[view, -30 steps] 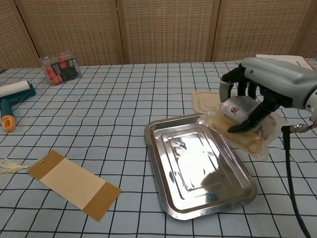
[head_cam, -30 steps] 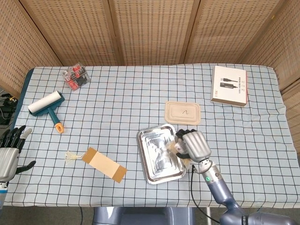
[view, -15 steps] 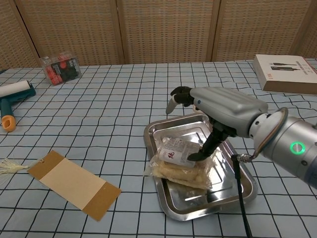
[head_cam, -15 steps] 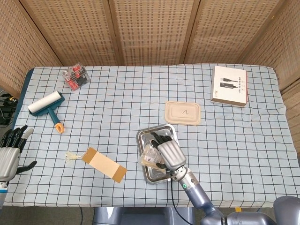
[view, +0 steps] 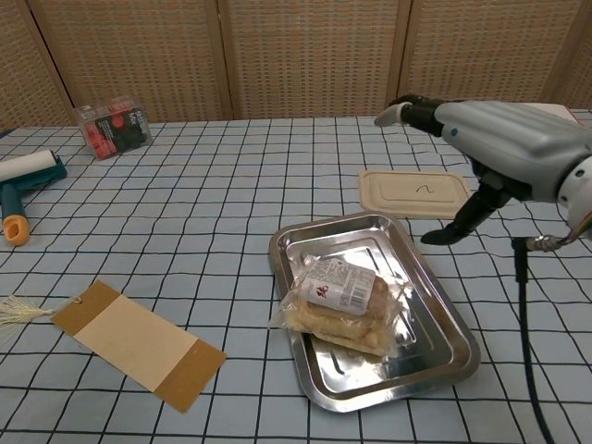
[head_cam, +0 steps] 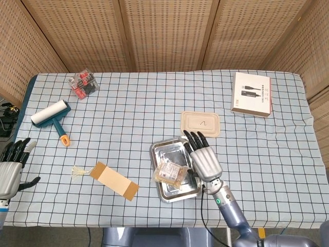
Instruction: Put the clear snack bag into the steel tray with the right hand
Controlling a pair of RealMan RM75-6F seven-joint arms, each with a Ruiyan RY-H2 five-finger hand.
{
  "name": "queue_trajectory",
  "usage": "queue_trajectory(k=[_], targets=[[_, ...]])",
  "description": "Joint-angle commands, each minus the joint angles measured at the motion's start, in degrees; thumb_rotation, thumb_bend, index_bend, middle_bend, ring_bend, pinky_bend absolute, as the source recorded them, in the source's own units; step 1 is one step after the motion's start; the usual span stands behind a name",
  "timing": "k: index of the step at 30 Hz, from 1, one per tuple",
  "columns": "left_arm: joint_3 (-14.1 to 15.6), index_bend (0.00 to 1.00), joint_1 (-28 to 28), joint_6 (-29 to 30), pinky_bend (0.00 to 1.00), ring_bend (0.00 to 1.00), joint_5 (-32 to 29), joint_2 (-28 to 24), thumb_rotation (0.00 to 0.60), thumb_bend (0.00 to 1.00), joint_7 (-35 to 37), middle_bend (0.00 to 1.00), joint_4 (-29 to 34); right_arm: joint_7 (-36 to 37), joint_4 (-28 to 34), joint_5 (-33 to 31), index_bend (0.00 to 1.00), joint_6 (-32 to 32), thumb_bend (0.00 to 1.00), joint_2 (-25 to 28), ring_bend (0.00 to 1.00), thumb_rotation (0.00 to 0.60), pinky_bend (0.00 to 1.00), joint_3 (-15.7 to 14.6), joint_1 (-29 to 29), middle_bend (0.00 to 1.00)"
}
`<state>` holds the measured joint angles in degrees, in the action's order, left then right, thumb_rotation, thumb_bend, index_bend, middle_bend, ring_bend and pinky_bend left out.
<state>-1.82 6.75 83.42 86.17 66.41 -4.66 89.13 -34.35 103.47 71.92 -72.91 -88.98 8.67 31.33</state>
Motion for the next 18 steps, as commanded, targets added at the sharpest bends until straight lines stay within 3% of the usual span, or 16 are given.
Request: queue_trajectory(k=[1, 8, 11, 18], targets=[[0.02, 0.0, 0.05, -0.12, 0.0, 0.0, -0.11, 0.09, 0.6, 0.09, -0.4, 0.0, 0.13, 4.36, 0.37, 2.01, 0.08, -1.74, 0.08, 5.54, 0.0, 0.6, 0.0, -0.8, -2.65, 0.0], [0.11, 0.0, -0.11, 0.34, 0.0, 0.0, 0.13, 0.39, 0.6, 0.09, -1.4, 0.0, 0.33, 19.05, -8.4, 4.98, 0.03, -4.22, 0.08, 12.59, 0.0, 0.6, 0.0, -3.62, -8.4, 0.0], [0.09, 0.0, -0.08, 0.36, 0.0, 0.0, 0.11, 0.59, 0.6, 0.09, -1.79, 0.0, 0.21, 26.71, -14.28, 7.21, 0.03, -6.01, 0.08, 13.08, 0.0, 0.6, 0.0, -4.93, -10.88, 0.0], [-0.07, 0.0, 0.02, 0.2, 0.0, 0.0, -0.18, 0.84, 0.6, 0.09, -1.77, 0.0, -0.19, 35.93, -23.31, 12.41, 0.03, -12.02, 0.08, 12.3, 0.0, 0.6, 0.0, -7.18, -15.5, 0.0]])
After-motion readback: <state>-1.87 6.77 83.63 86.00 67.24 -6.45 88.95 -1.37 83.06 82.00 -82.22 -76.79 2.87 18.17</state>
